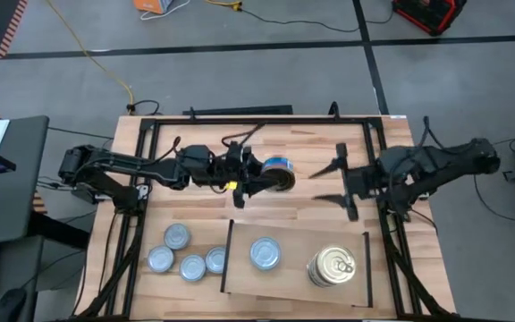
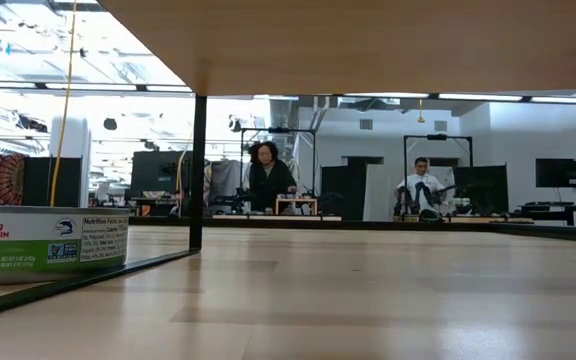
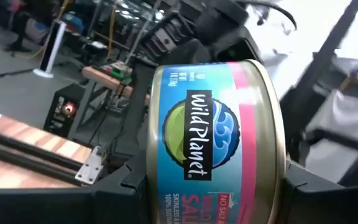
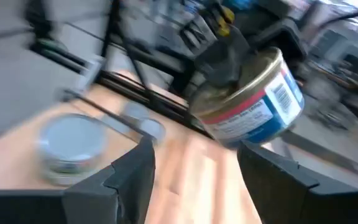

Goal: Stack canned seafood by type on shelf
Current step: Stack the blue-pink tuna can on the top of the blue-pink tuna cans on the shelf

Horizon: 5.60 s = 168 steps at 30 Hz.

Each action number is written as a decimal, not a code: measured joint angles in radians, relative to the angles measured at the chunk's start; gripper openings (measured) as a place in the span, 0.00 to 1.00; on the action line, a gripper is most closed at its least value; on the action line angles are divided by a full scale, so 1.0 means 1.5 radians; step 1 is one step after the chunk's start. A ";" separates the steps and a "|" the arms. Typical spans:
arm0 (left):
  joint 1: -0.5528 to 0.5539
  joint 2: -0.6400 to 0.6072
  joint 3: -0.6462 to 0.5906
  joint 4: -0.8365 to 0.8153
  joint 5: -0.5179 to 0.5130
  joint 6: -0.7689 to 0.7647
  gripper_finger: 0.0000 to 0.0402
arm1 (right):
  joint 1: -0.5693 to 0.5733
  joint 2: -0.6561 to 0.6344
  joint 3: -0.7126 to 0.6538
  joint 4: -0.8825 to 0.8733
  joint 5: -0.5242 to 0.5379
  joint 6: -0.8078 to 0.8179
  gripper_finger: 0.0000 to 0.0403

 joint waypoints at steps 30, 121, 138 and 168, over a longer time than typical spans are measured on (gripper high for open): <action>0.045 0.060 0.063 0.042 0.030 0.043 0.44 | -0.164 0.029 0.043 -0.007 -0.119 0.270 0.66; 0.055 0.062 0.064 -0.039 -0.011 0.195 0.45 | -0.230 0.105 0.074 0.043 -0.185 0.232 0.90; 0.054 0.060 0.066 -0.029 -0.016 0.212 0.45 | -0.221 0.105 0.184 -0.034 -0.194 0.244 0.90; 0.049 0.061 0.065 -0.017 0.003 0.238 0.45 | -0.235 0.184 0.184 -0.036 -0.201 0.224 0.61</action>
